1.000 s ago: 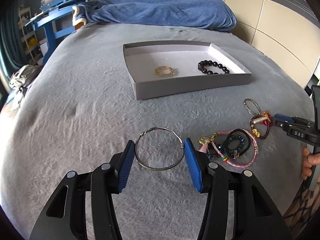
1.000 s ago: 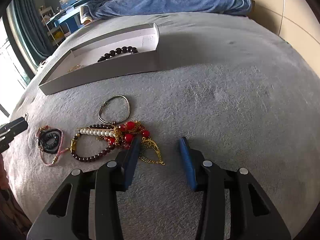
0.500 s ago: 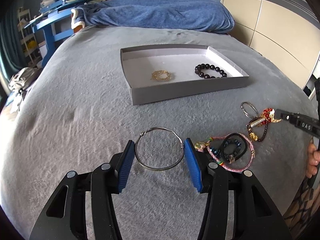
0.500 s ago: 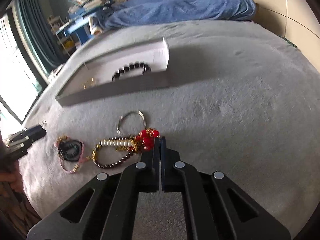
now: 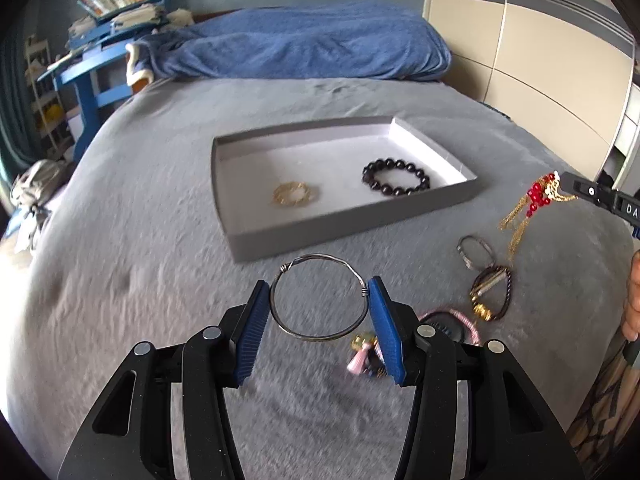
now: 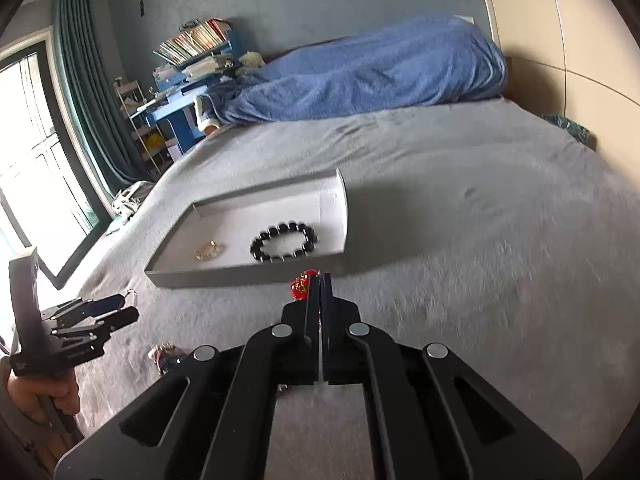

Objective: Organize jewelry
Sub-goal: 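Lift the silver bangle and red tassel and carry both over the tray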

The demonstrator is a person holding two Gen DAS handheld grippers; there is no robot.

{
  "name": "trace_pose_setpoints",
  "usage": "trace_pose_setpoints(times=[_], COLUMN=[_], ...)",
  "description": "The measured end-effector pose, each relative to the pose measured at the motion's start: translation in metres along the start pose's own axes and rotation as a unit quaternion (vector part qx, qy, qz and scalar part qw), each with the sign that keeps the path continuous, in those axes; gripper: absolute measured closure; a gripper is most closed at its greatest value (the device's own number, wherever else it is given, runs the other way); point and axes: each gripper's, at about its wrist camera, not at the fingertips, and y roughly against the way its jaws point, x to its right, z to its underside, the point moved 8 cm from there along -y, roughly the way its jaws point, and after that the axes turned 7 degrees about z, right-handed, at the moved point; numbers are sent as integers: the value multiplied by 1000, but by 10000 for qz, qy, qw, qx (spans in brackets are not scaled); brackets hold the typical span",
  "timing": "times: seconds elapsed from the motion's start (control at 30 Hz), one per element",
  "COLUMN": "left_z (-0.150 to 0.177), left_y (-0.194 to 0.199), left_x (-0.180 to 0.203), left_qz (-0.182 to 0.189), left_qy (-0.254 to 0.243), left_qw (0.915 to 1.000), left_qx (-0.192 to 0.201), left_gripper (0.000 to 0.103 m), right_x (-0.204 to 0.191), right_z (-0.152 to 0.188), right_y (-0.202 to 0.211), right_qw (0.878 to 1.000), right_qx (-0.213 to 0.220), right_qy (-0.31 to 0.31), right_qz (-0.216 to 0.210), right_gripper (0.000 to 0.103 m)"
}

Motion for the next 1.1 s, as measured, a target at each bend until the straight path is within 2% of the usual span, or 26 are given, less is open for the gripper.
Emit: trace_pose_setpoints(times=[0.53, 0.7, 0.87, 1.1], left_z=[-57, -75, -90, -93], left_y=[-7, -19, -38, -71], left_x=[18, 17, 10, 11], left_qz=[105, 38, 88, 196], left_qy=[-370, -555, -486, -469], left_qw=[9990, 9983, 9987, 9986], left_qx=[227, 184, 103, -131], left_gripper=[51, 51, 51, 51], right_x=[-31, -39, -51, -63], right_z=[-67, -83, -94, -100], right_y=[-3, -17, -37, -74], right_qw=[9982, 9980, 9980, 9985], right_qx=[427, 442, 413, 207], right_qy=[326, 253, 268, 303], right_qz=[-256, -365, -405, -405], right_gripper=[103, 103, 103, 102])
